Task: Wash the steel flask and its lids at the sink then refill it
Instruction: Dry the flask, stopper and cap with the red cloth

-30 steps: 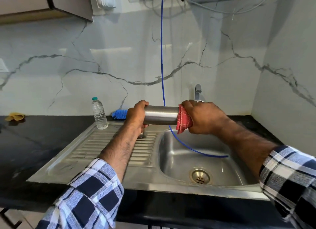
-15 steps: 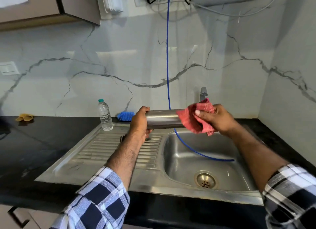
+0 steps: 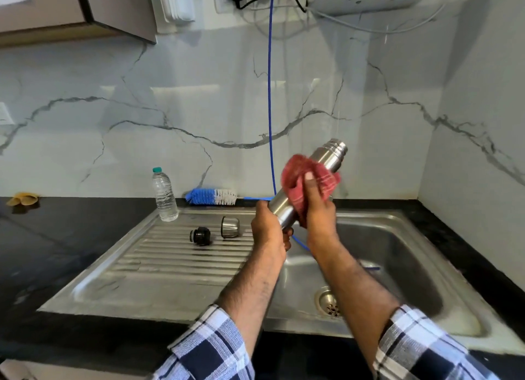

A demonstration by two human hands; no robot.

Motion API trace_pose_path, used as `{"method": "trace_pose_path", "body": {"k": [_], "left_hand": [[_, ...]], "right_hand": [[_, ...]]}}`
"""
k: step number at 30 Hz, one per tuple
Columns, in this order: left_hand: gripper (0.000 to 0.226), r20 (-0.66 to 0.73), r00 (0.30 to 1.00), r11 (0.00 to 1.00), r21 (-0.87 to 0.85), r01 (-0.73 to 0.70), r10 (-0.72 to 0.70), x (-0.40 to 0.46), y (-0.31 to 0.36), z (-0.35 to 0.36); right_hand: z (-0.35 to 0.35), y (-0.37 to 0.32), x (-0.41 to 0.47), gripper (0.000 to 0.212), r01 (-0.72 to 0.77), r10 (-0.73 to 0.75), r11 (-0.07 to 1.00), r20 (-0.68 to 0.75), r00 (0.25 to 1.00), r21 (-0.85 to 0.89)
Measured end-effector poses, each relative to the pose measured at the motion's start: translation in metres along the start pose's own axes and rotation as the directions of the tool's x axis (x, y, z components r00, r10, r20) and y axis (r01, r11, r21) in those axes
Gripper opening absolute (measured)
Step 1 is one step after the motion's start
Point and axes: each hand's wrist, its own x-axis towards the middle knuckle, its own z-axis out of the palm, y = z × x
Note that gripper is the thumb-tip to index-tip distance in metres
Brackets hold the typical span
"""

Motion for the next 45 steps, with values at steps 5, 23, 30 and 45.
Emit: {"method": "trace_pose_path", "body": {"k": [5, 23, 30, 45], "left_hand": [[0.053, 0.144, 0.986, 0.996, 0.057, 0.073, -0.081, -0.007, -0.002, -0.001], [0.073, 0.545, 0.523, -0.099, 0.749, -0.655, 0.656, 0.013, 0.096, -0.027], [0.055, 0.429, 0.689, -0.016, 0.855, -0.519, 0.584, 0.016, 0.082, -0.025], [0.037, 0.081, 0.843, 0.545, 0.729, -0.414, 0.532, 0.032, 0.093, -0.057]], "right_hand": [[-0.015, -0.013, 0.019, 0.05, 0.01, -0.029, 0.985, 0.115, 0.993, 0.17], [-0.022, -0.034, 0.021, 0.072, 0.454, 0.013, 0.374, 0.494, 0.869, -0.809], [-0.011, -0.038, 0.009, 0.07, 0.573, 0.019, 0.045, 0.575, 0.818, -0.818], [-0.059, -0.054, 0.037, 0.049, 0.31, 0.508, 0.462, 0.534, 0.676, -0.831]]}}
